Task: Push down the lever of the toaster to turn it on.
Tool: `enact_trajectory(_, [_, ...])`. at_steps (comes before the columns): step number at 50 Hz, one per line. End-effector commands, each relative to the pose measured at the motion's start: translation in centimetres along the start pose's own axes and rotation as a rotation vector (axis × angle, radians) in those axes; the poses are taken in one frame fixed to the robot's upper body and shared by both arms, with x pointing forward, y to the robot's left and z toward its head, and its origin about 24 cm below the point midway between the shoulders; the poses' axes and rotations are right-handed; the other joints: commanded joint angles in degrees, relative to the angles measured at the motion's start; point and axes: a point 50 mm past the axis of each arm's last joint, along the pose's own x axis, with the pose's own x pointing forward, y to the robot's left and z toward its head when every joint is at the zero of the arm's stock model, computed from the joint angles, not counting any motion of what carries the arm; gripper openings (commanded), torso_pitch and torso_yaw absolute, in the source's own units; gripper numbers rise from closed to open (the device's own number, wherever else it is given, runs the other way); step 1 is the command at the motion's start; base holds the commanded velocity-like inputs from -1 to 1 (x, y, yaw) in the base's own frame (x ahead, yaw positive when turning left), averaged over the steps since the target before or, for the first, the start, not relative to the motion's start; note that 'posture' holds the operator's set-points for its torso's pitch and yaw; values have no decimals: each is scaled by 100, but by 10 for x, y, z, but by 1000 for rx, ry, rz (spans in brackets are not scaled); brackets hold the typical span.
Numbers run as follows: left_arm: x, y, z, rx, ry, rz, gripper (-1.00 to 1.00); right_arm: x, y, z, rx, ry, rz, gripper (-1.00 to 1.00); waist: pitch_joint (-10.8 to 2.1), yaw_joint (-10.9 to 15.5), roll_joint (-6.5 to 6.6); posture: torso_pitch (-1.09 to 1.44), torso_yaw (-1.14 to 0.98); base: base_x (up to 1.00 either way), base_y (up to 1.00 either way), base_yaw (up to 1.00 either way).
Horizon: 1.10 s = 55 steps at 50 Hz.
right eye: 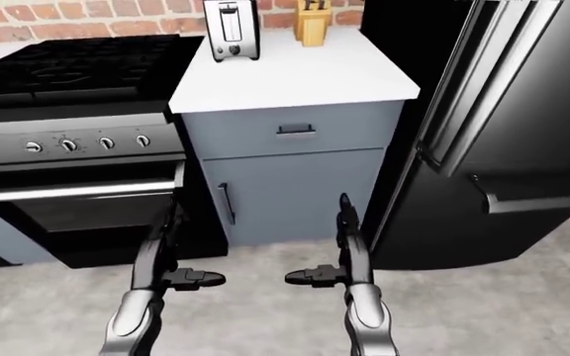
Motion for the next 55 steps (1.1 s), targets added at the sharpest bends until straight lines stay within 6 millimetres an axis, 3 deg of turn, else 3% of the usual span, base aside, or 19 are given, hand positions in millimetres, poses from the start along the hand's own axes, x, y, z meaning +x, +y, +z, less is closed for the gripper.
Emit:
enact_trajectory(1, [3, 2, 13, 7, -70, 7, 100, 3, 4, 15, 2, -76, 14, 100, -151, 28, 202, 0, 0, 0, 16, 0])
enact_trajectory(2, [3, 3, 13, 7, -70, 8, 100, 3, 4, 15, 2, -76, 14, 100, -109, 75, -40, 0, 0, 0, 16, 0])
enact_trajectory(4, [2, 2, 14, 7, -70, 8, 100, 3, 4, 14, 1, -76, 14, 100, -74, 82, -54, 0, 0, 0, 16, 0])
enact_trajectory(12, [3, 2, 13, 10, -69, 7, 100, 3, 4, 14, 2, -77, 16, 100, -45, 76, -496, 0, 0, 0, 16, 0])
enact_trajectory(15, [2, 2, 14, 9, -70, 7, 100, 3, 4, 14, 3, -77, 16, 100, -121, 53, -895, 0, 0, 0, 16, 0])
enact_trajectory(16, [3, 2, 13, 9, -69, 7, 100, 3, 4, 14, 3, -76, 16, 100, -68, -6, -698, 0, 0, 0, 16, 0])
enact_trajectory(20, [2, 2, 14, 9, -69, 7, 100, 2, 4, 14, 3, -77, 15, 100, -113, 4, -693, 0, 0, 0, 16, 0])
enact_trajectory(25, [3, 2, 13, 9, -69, 7, 100, 2, 4, 15, 3, -77, 15, 100, -31, 18, -395, 0, 0, 0, 16, 0])
enact_trajectory(27, [3, 2, 13, 9, -70, 7, 100, 3, 4, 15, 3, -77, 15, 100, -42, 9, -154, 0, 0, 0, 16, 0])
enact_trajectory(29, [3, 2, 13, 9, -70, 7, 100, 3, 4, 15, 3, -78, 15, 100, -176, 47, 284, 0, 0, 0, 16, 0])
enact_trajectory(30, [3, 2, 13, 9, -70, 7, 100, 3, 4, 14, 3, -77, 15, 100, -65, 95, -94, 0, 0, 0, 16, 0])
enact_trajectory(31, [2, 2, 14, 9, -70, 7, 100, 3, 4, 14, 2, -78, 16, 100, -65, 66, 11, 0, 0, 0, 16, 0])
enact_trajectory(37, [3, 2, 13, 9, -71, 7, 100, 3, 4, 15, 2, -78, 16, 100, -65, 85, -293, 0, 0, 0, 16, 0])
enact_trajectory(41, [3, 2, 13, 10, -71, 7, 100, 3, 4, 15, 3, -78, 16, 100, -51, 75, -572, 0, 0, 0, 16, 0])
enact_trajectory(43, [2, 2, 14, 9, -71, 6, 100, 3, 4, 15, 3, -78, 16, 100, -105, 62, -851, 0, 0, 0, 16, 0])
enact_trajectory(45, [2, 2, 14, 10, -71, 6, 100, 2, 4, 15, 2, -78, 16, 100, -73, -3, -688, 0, 0, 0, 16, 0])
enact_trajectory(47, [3, 2, 13, 9, -71, 6, 100, 3, 4, 14, 3, -78, 16, 100, -74, 8, -720, 0, 0, 0, 16, 0])
enact_trajectory(51, [2, 2, 14, 9, -70, 7, 100, 3, 4, 14, 3, -78, 16, 100, -72, 24, -562, 0, 0, 0, 16, 0])
enact_trajectory(55, [2, 2, 14, 10, -70, 6, 100, 2, 4, 15, 4, -78, 15, 100, -36, 11, -219, 0, 0, 0, 16, 0])
